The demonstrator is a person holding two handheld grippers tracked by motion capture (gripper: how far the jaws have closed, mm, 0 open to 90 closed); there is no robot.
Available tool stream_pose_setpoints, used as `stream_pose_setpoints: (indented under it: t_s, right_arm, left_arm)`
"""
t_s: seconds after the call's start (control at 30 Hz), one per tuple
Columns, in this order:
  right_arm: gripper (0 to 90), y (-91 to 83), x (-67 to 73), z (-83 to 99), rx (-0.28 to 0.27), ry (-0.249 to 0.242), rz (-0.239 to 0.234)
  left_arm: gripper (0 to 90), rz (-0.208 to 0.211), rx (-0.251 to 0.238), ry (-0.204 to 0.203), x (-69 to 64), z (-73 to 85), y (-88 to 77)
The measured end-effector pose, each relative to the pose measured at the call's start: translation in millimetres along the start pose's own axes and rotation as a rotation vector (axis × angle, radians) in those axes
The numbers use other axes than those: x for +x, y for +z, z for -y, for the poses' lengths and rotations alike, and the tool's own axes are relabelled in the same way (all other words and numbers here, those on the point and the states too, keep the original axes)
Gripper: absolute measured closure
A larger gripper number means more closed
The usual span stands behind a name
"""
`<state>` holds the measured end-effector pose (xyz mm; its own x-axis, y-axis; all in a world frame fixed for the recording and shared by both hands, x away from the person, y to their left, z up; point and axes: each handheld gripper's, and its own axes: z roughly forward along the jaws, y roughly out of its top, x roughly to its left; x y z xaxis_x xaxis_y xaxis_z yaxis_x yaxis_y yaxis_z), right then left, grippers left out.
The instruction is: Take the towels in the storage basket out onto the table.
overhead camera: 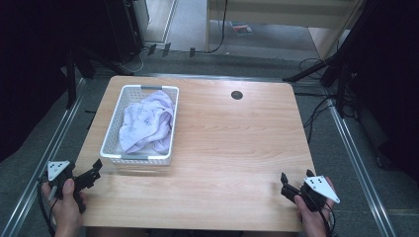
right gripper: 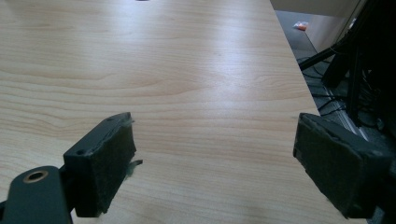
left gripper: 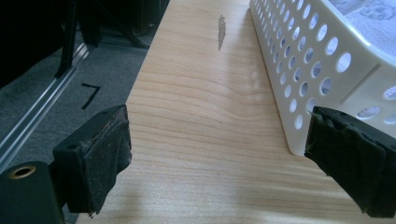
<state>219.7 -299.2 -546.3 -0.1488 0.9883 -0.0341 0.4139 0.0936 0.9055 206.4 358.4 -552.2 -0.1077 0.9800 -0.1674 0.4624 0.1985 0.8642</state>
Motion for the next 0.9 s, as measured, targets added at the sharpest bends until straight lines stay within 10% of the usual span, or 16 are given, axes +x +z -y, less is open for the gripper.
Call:
stream_pose_setpoints:
  t_s: [0.9]
  right_arm:
    - [13.0,-0.3,-0.2,0.1,-0.003,0.001,-0.001]
  left_arm:
    - [7.8,0.012,0.011,-0.013,1.7,-0.5,1.1]
